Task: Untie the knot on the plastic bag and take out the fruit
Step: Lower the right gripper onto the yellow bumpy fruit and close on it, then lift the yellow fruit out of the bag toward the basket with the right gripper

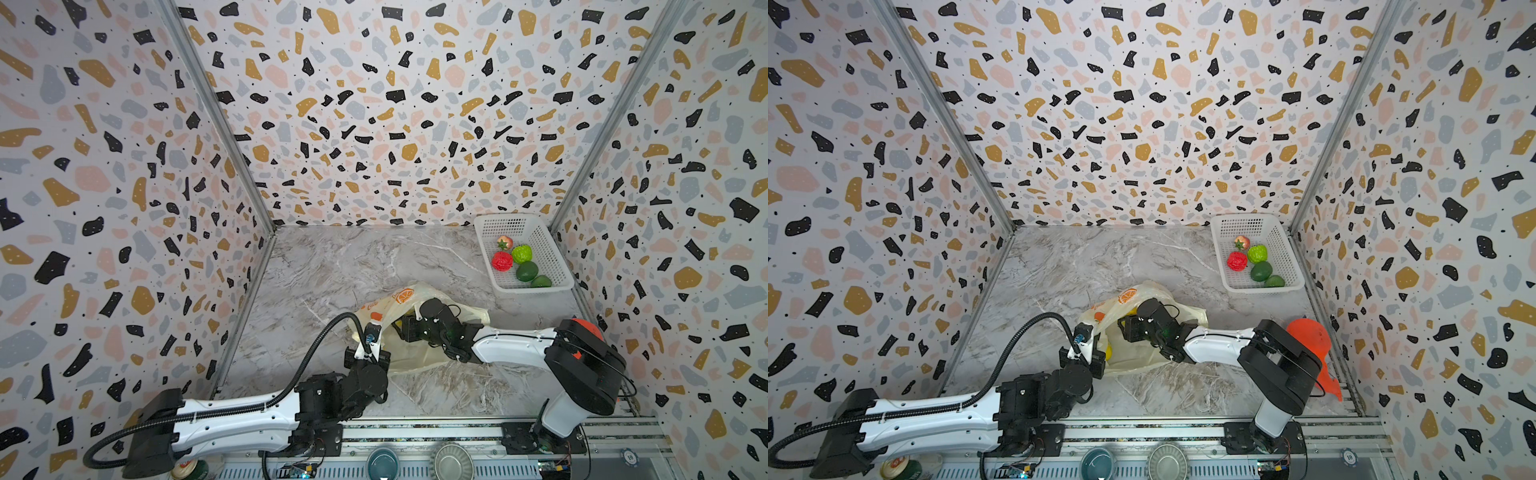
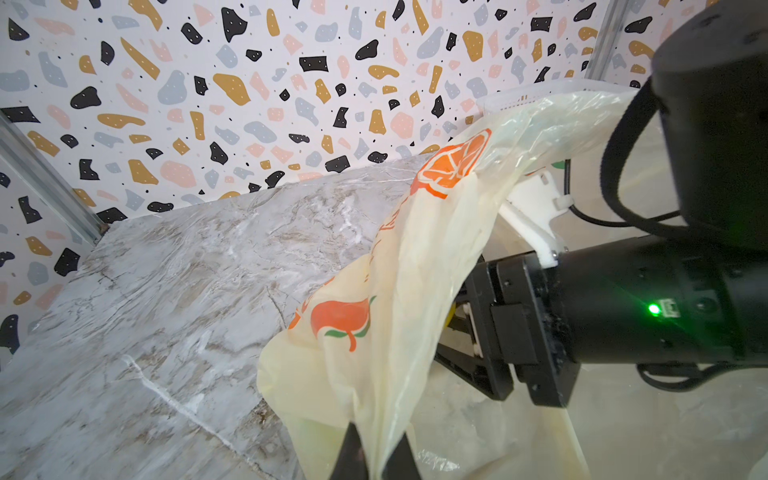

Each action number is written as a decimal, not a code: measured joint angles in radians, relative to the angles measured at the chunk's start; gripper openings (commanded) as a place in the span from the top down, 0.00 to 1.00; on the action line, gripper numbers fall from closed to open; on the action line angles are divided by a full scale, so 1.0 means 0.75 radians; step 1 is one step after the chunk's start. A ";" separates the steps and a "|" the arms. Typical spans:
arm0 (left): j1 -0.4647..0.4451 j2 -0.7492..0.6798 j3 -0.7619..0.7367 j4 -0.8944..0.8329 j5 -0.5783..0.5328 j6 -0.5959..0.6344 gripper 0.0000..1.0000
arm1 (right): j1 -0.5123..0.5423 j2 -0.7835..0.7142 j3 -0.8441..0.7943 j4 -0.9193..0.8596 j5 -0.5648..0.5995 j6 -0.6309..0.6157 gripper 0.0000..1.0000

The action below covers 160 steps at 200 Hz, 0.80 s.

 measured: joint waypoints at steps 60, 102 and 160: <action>0.006 0.012 0.000 0.065 -0.034 0.030 1.00 | 0.043 -0.230 -0.033 -0.339 -0.056 -0.112 0.47; 0.008 0.012 0.000 0.080 -0.048 0.045 1.00 | 0.075 -0.350 -0.013 -0.537 -0.112 -0.153 0.46; 0.009 0.019 0.000 0.095 -0.050 0.051 1.00 | 0.123 -0.503 0.119 -0.814 -0.122 -0.215 0.45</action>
